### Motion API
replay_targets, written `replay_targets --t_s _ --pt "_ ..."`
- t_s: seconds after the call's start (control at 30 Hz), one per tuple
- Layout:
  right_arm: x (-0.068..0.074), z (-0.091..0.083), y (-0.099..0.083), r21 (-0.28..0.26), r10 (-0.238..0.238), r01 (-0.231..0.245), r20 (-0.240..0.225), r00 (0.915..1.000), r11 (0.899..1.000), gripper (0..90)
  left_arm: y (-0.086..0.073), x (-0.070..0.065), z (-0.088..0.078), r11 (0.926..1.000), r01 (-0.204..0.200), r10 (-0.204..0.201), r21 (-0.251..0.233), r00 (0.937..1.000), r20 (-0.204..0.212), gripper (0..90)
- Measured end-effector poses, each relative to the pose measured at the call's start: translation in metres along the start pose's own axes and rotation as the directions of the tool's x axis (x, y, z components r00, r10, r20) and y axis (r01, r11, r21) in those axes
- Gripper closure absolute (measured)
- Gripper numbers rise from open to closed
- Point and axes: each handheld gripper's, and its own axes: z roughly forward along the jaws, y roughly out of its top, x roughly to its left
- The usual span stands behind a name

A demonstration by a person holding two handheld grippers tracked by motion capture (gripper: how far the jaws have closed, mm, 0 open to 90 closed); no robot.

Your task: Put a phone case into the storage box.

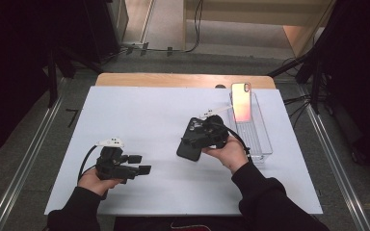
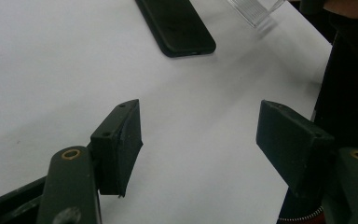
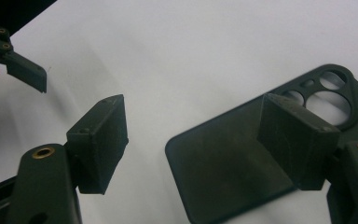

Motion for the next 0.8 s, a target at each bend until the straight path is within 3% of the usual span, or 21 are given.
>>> replay_targets --t_s 0.37,0.5,0.57,0.63,0.77,0.8 --pt "-0.001 0.033 0.015 0.036 -0.017 0.017 -0.008 0.9998 0.999 29.6 0.000 0.001 -0.001 1.0000 0.001 -0.001 -0.001 1.0000 -0.007 31.2" --pt "-0.002 0.046 0.019 0.043 -0.020 0.021 -0.017 0.9997 0.999 38.8 0.000 0.001 -0.001 1.0000 0.002 -0.002 -0.002 1.0000 -0.007 31.2" --pt "-0.002 0.052 0.020 0.057 0.001 0.001 -0.021 0.9998 0.998 43.6 0.000 0.001 -0.001 1.0000 0.003 -0.003 -0.004 1.0000 -0.006 31.2" --pt "-0.003 0.059 0.020 0.074 0.020 -0.018 -0.033 0.9992 0.997 52.6 0.000 0.002 -0.001 1.0000 0.003 -0.003 -0.002 1.0000 -0.006 31.2" --pt "-0.003 0.068 0.018 0.113 0.041 -0.032 -0.078 0.9961 0.993 83.4 -0.001 0.002 -0.002 1.0000 0.003 -0.003 -0.008 1.0000 -0.006 31.2" --pt "-0.003 0.069 0.017 0.122 0.042 -0.031 -0.092 0.9949 0.992 87.3 -0.001 0.002 -0.002 1.0000 0.004 -0.004 -0.008 1.0000 -0.006 31.2"
